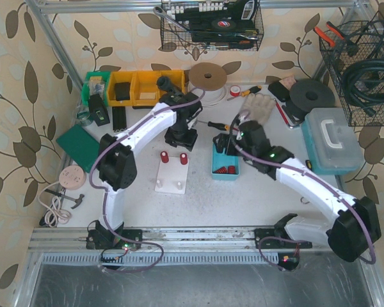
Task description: Install the large spring
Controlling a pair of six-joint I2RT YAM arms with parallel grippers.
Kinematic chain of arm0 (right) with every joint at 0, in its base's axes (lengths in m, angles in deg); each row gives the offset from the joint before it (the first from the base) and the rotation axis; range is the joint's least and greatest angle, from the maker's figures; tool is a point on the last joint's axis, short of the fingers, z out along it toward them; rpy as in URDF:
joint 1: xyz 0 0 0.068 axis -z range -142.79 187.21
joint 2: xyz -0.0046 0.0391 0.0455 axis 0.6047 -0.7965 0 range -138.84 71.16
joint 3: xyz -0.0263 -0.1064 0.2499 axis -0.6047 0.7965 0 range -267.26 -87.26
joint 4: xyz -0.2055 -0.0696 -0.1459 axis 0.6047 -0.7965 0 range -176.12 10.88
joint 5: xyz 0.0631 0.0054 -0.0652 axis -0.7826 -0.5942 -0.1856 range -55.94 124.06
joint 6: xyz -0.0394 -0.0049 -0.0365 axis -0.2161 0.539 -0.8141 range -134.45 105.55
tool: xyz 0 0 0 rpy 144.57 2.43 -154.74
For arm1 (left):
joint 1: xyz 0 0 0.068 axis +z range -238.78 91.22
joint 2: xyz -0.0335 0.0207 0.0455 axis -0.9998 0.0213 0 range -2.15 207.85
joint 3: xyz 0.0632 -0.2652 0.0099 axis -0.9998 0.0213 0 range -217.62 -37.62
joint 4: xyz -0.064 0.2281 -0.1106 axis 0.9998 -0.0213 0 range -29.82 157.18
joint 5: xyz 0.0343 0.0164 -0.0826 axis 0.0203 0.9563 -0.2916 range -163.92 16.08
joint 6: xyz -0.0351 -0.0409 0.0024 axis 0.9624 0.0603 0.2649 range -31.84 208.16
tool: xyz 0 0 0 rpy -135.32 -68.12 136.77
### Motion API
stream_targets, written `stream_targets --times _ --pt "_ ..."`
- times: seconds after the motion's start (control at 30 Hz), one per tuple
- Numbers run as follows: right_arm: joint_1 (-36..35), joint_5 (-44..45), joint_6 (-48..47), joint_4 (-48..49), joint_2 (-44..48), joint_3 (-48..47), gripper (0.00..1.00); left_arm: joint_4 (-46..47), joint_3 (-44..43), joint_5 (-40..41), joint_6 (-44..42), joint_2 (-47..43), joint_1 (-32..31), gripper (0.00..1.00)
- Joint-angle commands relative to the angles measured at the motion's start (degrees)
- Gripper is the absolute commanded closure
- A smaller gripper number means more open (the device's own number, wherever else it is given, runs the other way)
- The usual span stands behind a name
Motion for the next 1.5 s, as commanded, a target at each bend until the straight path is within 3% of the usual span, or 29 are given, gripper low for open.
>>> stream_targets --times 0.0,0.13,0.33,0.47,0.6,0.83,1.03,1.47 --pt "5.76 -2.83 -8.58 -22.10 1.80 -10.55 0.07 6.48 3.57 1.42 3.04 -10.10 0.33 0.35" --pt "12.07 -11.07 -14.36 -32.28 -3.32 -17.88 0.09 17.50 13.68 0.41 4.96 -18.65 0.30 0.35" --pt "12.37 -17.17 -27.84 -39.81 -13.70 -25.25 0.20 38.43 36.61 -2.73 8.85 -32.75 0.35 0.35" --pt "9.75 -8.82 -38.41 -41.42 -18.38 -28.74 0.19 50.28 49.92 -5.57 10.69 -39.83 0.29 0.35" --pt "9.22 -0.49 -43.75 -41.66 -23.37 -33.05 0.17 57.28 57.57 -7.72 11.24 -42.55 0.41 0.36" --pt "9.44 2.59 -50.58 -40.07 -31.53 -39.04 0.15 60.39 59.91 -9.72 10.51 -44.00 1.03 0.36" --pt "9.64 0.16 -54.55 -37.29 -34.85 -38.34 0.15 63.28 62.88 -10.07 11.37 -46.12 2.23 0.36" --pt "10.31 -0.94 -56.86 -34.20 -40.68 -39.69 0.19 67.07 65.37 -13.99 13.71 -45.89 5.67 0.37"
